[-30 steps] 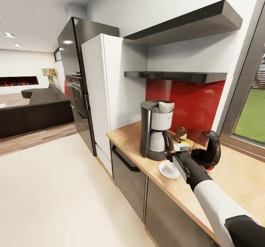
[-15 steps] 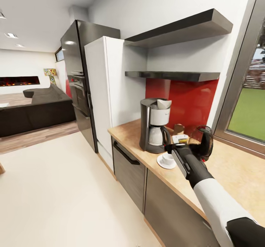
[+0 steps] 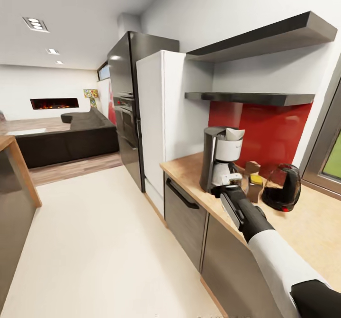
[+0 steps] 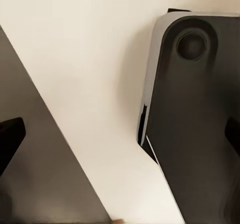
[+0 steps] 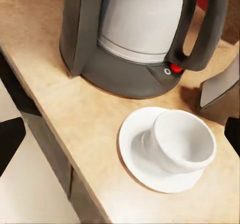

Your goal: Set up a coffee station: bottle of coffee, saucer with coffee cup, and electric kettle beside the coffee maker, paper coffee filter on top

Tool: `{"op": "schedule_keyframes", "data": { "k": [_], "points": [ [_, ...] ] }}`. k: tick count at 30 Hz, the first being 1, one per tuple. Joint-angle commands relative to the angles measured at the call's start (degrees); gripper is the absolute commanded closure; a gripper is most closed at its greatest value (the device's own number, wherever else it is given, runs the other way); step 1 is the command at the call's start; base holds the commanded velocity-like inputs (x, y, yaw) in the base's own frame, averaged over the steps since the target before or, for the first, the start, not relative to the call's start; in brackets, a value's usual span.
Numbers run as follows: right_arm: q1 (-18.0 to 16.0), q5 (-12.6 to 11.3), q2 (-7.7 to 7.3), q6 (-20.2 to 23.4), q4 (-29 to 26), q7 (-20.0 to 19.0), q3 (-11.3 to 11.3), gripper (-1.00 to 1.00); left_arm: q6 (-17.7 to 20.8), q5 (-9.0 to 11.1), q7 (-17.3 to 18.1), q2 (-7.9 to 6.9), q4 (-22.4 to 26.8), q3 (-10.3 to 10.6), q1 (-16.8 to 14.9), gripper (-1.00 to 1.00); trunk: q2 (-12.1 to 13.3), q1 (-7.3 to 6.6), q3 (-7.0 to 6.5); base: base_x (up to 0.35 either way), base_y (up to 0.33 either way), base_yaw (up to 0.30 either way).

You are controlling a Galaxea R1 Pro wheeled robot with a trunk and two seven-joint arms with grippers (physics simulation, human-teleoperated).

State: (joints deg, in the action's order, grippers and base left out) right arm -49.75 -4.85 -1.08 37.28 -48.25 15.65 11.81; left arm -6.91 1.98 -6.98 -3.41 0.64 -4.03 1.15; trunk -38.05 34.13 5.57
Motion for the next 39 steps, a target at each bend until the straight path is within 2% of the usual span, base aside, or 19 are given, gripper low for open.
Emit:
{"op": "schedule_keyframes", "data": {
  "k": [1,12,15,16,19,20,21,22,23,26,29,32,34,36,39],
  "points": [
    [0.0,-0.5,-0.07,0.2,0.0,0.5,0.3,-1.00,-0.1,0.2,0.0,0.00,0.1,-0.4,0.0,-1.00,-0.1,-0.01,0.07,-0.273,0.215,0.272],
    [0.0,-0.6,0.11,0.2,0.4,0.5,0.4,-1.00,-0.2,0.2,0.1,-0.02,0.1,-0.4,0.0,-1.00,-0.1,-0.01,-0.16,-0.266,0.228,0.272],
    [0.1,-0.6,0.61,0.1,3.8,0.3,0.4,-1.00,-2.2,0.0,0.0,-0.06,0.1,-0.3,0.0,-1.00,-0.1,-0.01,-0.23,-0.104,0.092,0.271],
    [0.2,-0.6,1.34,-0.5,7.4,0.3,0.4,-1.00,-3.4,0.0,0.0,-0.04,0.1,-0.3,0.0,-1.00,-0.1,-0.01,-0.25,-0.034,0.030,0.252],
    [1.0,-0.6,3.12,-9.6,17.9,0.2,0.4,-1.00,-4.5,0.0,0.0,0.02,0.1,-0.2,0.0,-1.00,-0.1,-0.01,-0.31,-0.012,0.010,0.211],
    [1.1,-0.6,3.45,-11.6,19.6,0.2,0.4,-1.00,-4.5,0.0,0.0,0.03,0.1,-0.2,0.0,-1.00,-0.1,-0.01,-0.33,-0.006,0.005,0.186],
    [1.4,-0.5,4.71,-20.1,27.2,-0.1,0.4,-1.00,-4.7,0.0,0.0,0.06,0.1,-0.1,0.0,-1.00,-0.1,-0.01,-0.35,-0.002,0.002,0.158],
    [1.5,-0.4,5.14,-23.5,30.7,-0.3,0.4,-1.00,-4.8,0.0,0.0,0.05,0.1,-0.1,0.0,-1.00,-0.1,-0.01,-0.36,-0.001,0.001,0.149],
    [1.5,-0.4,5.49,-26.4,34.4,-0.8,0.4,-1.00,-4.9,0.0,0.0,0.04,0.1,-0.1,0.0,-1.00,-0.1,-0.01,-0.37,-0.001,0.001,0.142],
    [1.6,-0.2,5.89,-31.5,42.0,-3.0,0.4,-1.00,-4.9,0.0,0.0,0.17,0.1,-0.2,0.0,-1.00,-0.1,-0.01,-0.38,-0.001,0.000,0.134],
    [3.3,0.0,5.88,-33.5,45.3,-6.6,0.4,-1.00,-4.9,0.0,0.0,0.34,0.0,-0.2,0.0,-1.00,-0.1,-0.01,-0.39,0.000,0.000,0.122],
    [7.7,0.1,5.68,-34.2,46.3,-9.1,0.4,-1.00,-4.8,0.0,0.0,0.40,0.0,-0.1,0.1,-1.00,-0.1,-0.01,-0.39,0.000,0.000,0.111],
    [10.1,0.1,5.62,-34.4,46.5,-9.7,0.4,-1.00,-4.8,0.0,0.0,0.41,0.0,-0.1,0.1,-1.00,-0.1,-0.01,-0.41,0.000,0.000,0.104],
    [14.0,0.2,5.53,-34.8,46.7,-10.2,0.4,-1.00,-4.7,0.0,0.0,0.33,-0.1,-0.1,0.1,-1.00,-0.1,-0.01,-0.46,0.000,0.000,0.100],
    [17.4,0.2,5.43,-34.9,46.7,-10.3,0.4,-1.00,-4.6,0.1,0.0,0.27,-0.1,-0.2,0.2,-1.00,-0.1,-0.01,-0.55,0.000,0.000,0.096]
  ]
}}
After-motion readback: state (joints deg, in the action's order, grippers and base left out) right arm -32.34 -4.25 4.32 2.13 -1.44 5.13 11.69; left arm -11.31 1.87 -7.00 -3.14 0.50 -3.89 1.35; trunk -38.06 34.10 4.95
